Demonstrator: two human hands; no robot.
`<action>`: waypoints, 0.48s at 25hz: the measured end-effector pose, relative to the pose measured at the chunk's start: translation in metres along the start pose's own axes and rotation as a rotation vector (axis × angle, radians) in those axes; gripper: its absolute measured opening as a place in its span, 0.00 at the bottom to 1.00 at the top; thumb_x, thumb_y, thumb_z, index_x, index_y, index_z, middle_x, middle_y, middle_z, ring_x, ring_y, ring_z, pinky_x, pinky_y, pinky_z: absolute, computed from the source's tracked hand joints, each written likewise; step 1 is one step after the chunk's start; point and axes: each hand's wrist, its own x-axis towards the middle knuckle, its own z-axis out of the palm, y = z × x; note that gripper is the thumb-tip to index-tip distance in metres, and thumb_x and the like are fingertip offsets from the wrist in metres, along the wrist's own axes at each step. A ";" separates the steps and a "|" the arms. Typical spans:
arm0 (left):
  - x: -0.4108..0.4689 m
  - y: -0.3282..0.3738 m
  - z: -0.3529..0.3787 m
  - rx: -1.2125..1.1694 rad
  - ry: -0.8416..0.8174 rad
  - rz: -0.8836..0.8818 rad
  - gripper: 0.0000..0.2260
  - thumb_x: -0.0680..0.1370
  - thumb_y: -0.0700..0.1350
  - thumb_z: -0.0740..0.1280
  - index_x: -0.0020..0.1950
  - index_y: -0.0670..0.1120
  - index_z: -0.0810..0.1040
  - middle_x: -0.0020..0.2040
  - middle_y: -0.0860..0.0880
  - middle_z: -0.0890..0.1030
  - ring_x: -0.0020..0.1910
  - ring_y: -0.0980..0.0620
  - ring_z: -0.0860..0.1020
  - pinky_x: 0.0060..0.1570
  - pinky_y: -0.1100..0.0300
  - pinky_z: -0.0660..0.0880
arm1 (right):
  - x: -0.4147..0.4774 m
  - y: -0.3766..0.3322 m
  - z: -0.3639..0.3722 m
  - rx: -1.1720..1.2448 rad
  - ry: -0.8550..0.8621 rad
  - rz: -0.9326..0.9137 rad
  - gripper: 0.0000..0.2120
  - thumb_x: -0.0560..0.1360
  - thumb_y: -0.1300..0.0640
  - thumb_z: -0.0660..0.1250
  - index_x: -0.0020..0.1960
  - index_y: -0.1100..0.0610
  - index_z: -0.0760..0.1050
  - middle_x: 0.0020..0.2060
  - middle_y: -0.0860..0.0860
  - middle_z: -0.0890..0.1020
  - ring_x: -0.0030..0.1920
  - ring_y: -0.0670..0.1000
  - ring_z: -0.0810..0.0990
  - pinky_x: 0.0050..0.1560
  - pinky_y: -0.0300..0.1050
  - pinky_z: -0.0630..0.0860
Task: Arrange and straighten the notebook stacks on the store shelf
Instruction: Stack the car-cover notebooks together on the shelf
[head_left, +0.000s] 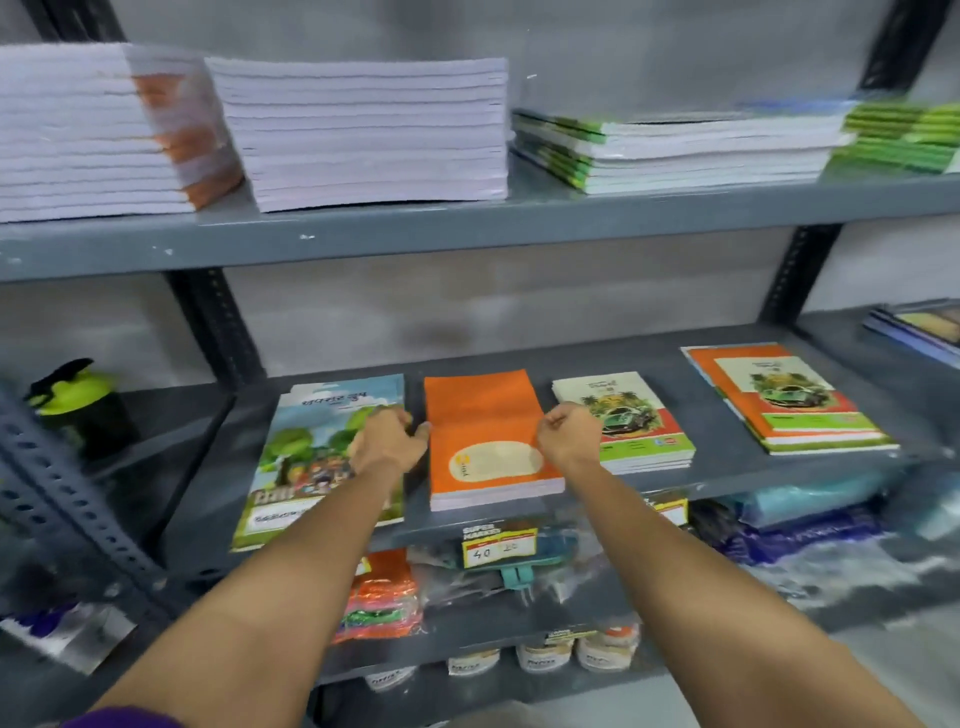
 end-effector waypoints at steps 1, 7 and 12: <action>-0.002 0.015 0.010 -0.020 -0.008 0.022 0.11 0.72 0.56 0.70 0.47 0.51 0.81 0.44 0.50 0.84 0.46 0.47 0.82 0.46 0.55 0.80 | 0.006 0.011 -0.013 -0.018 0.024 0.026 0.08 0.72 0.63 0.64 0.40 0.64 0.81 0.40 0.60 0.84 0.45 0.60 0.82 0.43 0.42 0.73; -0.025 0.137 0.085 -0.100 -0.044 0.100 0.08 0.71 0.54 0.70 0.41 0.50 0.80 0.44 0.50 0.84 0.49 0.46 0.82 0.45 0.58 0.77 | 0.050 0.090 -0.108 -0.113 0.120 0.086 0.09 0.73 0.61 0.65 0.37 0.64 0.80 0.38 0.61 0.84 0.44 0.62 0.82 0.49 0.49 0.78; -0.040 0.236 0.144 -0.025 -0.072 0.188 0.10 0.72 0.56 0.66 0.45 0.51 0.81 0.50 0.49 0.83 0.53 0.45 0.81 0.48 0.57 0.76 | 0.100 0.156 -0.181 -0.180 0.164 0.144 0.08 0.72 0.63 0.66 0.44 0.66 0.82 0.44 0.64 0.84 0.49 0.65 0.81 0.50 0.51 0.76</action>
